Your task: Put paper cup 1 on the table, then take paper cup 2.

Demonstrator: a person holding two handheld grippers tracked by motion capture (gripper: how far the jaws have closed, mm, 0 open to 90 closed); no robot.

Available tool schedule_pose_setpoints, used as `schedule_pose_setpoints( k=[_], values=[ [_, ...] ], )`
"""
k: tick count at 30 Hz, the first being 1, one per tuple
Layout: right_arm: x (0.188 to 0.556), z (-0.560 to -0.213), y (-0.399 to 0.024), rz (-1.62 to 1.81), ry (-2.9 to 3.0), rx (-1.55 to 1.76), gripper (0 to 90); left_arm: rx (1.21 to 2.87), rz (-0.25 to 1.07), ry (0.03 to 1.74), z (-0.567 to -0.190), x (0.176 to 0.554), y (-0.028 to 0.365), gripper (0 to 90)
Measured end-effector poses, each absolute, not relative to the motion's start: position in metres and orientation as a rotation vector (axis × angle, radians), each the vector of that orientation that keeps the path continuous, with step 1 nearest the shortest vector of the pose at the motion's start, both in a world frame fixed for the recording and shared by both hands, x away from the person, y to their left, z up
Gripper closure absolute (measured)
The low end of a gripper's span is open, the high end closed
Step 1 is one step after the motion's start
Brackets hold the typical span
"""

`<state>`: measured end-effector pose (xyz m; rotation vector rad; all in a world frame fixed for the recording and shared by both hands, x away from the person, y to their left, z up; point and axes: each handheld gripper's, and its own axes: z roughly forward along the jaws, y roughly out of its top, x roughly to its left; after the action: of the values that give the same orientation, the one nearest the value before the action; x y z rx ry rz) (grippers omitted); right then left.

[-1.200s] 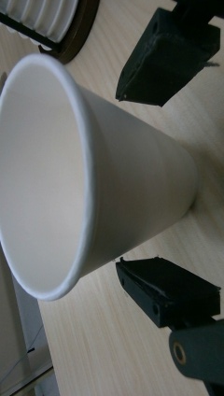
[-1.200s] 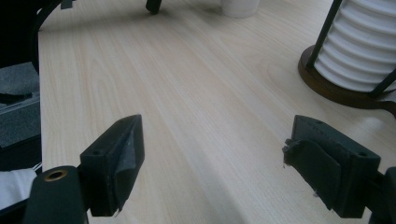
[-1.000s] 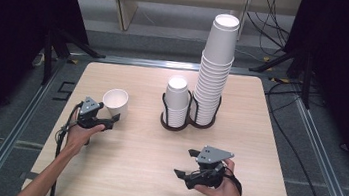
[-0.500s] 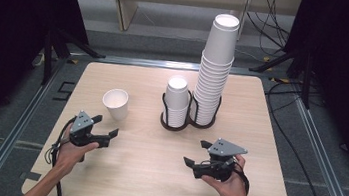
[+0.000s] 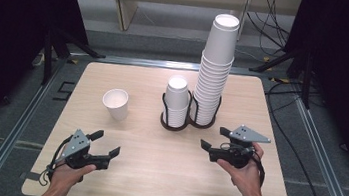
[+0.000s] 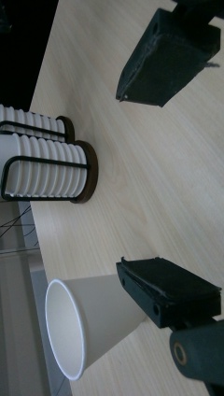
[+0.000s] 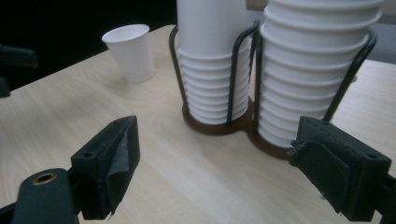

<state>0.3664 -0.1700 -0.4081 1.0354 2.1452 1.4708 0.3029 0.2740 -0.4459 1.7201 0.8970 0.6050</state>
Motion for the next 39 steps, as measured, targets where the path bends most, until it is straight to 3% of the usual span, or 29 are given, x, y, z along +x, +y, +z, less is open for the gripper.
schedule_pose_setpoints(
  k=[39],
  values=[
    [0.437,-0.291,-0.184,1.555,1.895,0.983,15.2,1.779,0.591,0.884,-0.462,0.295,0.272,14.8]
  ],
)
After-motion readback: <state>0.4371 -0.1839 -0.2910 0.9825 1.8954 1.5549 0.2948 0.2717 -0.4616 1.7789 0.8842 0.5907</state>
